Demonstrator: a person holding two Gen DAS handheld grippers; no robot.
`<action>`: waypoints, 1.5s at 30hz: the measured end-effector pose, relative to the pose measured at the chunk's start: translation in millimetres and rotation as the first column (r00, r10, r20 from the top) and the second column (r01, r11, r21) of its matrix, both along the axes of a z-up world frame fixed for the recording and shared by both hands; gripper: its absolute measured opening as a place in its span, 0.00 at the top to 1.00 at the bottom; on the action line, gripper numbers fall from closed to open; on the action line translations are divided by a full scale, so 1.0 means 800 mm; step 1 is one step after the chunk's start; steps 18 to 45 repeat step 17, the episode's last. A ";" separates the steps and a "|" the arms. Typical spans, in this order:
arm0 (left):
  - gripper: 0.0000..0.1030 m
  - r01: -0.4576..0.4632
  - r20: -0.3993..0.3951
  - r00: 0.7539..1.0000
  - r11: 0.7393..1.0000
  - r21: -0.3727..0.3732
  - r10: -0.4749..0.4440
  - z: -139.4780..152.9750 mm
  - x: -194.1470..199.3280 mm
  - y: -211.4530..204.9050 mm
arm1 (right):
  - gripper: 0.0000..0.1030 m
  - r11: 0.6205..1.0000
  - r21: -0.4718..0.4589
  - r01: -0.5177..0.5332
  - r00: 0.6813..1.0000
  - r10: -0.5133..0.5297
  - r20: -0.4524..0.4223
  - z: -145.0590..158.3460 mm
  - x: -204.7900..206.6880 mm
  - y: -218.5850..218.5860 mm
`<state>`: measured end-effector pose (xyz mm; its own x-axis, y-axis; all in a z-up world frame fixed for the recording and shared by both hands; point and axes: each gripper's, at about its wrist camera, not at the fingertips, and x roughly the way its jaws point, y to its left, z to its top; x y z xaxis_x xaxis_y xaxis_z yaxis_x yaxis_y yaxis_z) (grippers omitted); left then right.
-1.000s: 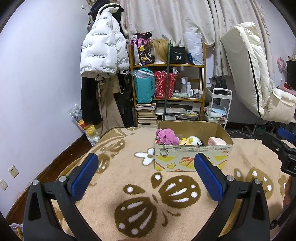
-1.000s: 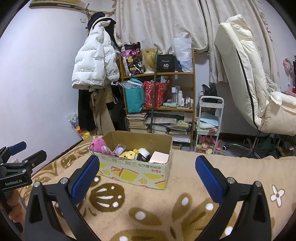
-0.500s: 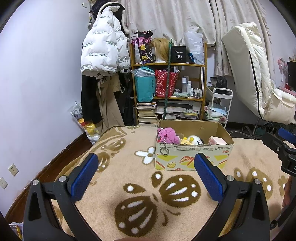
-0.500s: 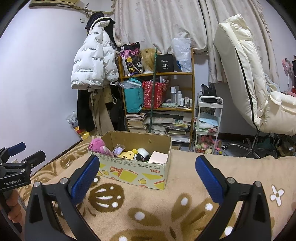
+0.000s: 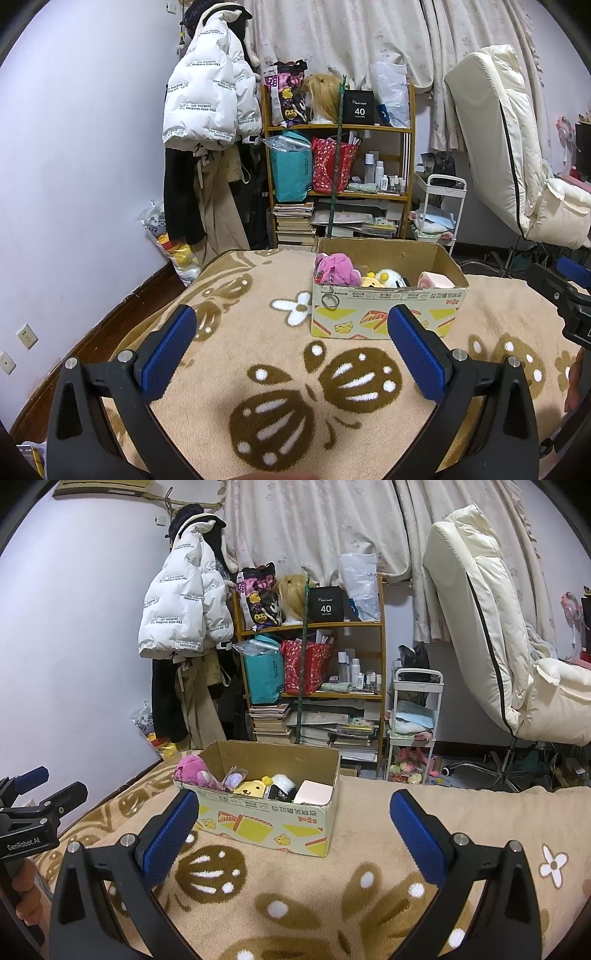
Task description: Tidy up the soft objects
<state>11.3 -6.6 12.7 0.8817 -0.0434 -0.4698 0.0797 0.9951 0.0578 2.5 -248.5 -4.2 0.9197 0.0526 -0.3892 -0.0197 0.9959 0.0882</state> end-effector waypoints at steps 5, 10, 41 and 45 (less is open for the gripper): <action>0.01 -0.010 -0.005 1.000 1.000 -0.002 0.010 -0.002 -0.001 -0.002 | 0.00 1.000 0.003 0.000 1.000 0.000 -0.001 0.001 0.000 -0.001; 0.01 -0.001 -0.011 1.000 1.000 -0.018 0.001 -0.001 -0.002 -0.003 | 0.00 1.000 0.010 0.008 1.000 -0.008 -0.003 -0.004 -0.003 -0.001; 0.01 -0.004 -0.024 1.000 1.000 -0.026 0.003 -0.001 0.001 -0.005 | 0.00 1.000 0.008 0.010 1.000 -0.010 -0.001 -0.002 -0.002 0.000; 0.01 -0.004 -0.024 1.000 1.000 -0.026 0.003 -0.001 0.001 -0.005 | 0.00 1.000 0.008 0.010 1.000 -0.010 -0.001 -0.002 -0.002 0.000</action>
